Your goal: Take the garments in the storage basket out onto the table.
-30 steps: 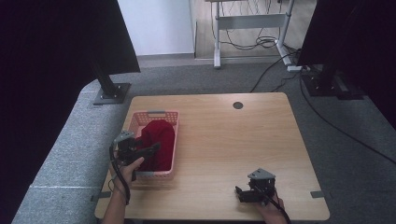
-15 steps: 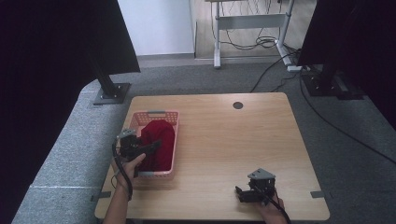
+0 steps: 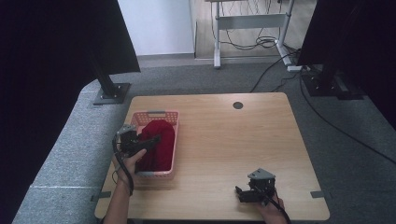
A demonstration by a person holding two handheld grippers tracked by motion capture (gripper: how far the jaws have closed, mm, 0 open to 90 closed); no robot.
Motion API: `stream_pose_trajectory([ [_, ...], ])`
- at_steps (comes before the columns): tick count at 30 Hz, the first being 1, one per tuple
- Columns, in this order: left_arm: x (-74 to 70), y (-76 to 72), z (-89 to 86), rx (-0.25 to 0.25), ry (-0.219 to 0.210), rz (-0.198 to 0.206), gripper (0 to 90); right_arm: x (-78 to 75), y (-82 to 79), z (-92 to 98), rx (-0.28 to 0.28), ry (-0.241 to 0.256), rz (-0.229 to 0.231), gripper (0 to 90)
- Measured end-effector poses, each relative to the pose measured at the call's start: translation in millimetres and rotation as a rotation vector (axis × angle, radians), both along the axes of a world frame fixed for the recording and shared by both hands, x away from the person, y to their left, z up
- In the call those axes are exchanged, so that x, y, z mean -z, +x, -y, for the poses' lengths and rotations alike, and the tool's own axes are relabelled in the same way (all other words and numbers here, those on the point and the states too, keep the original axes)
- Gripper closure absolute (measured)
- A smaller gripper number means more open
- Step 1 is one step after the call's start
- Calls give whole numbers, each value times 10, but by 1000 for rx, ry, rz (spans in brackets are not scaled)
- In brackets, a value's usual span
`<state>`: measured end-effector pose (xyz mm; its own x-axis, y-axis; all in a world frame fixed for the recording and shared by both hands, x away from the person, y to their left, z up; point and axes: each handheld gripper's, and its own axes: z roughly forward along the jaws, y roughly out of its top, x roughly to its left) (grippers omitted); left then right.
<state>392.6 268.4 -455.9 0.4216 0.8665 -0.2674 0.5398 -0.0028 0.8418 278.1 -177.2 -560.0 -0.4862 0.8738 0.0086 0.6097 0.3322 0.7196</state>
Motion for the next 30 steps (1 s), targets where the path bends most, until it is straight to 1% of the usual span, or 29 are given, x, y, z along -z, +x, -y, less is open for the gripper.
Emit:
stream_pose_trajectory([
  [2,0,-2,11,5,4,-1,313,0,0,0,0,0,0,9],
  [5,1,-3,19,3,0,-2,347,0,0,0,0,0,0,9],
  [7,-2,-3,26,-1,5,1,364,0,0,0,0,0,0,9],
  [12,6,-12,39,3,-3,6,451,0,0,0,0,0,0,9],
  [14,10,-16,40,5,-4,7,469,0,0,0,0,0,0,9],
  [19,31,-12,20,20,-26,4,549,0,0,0,0,0,0,9],
  [23,49,-23,6,15,-32,13,616,0,0,0,0,0,0,9],
  [26,69,-24,-4,31,-42,15,649,0,0,0,0,0,0,9],
  [30,91,-21,-29,28,-61,18,667,0,0,0,1,0,0,9],
])
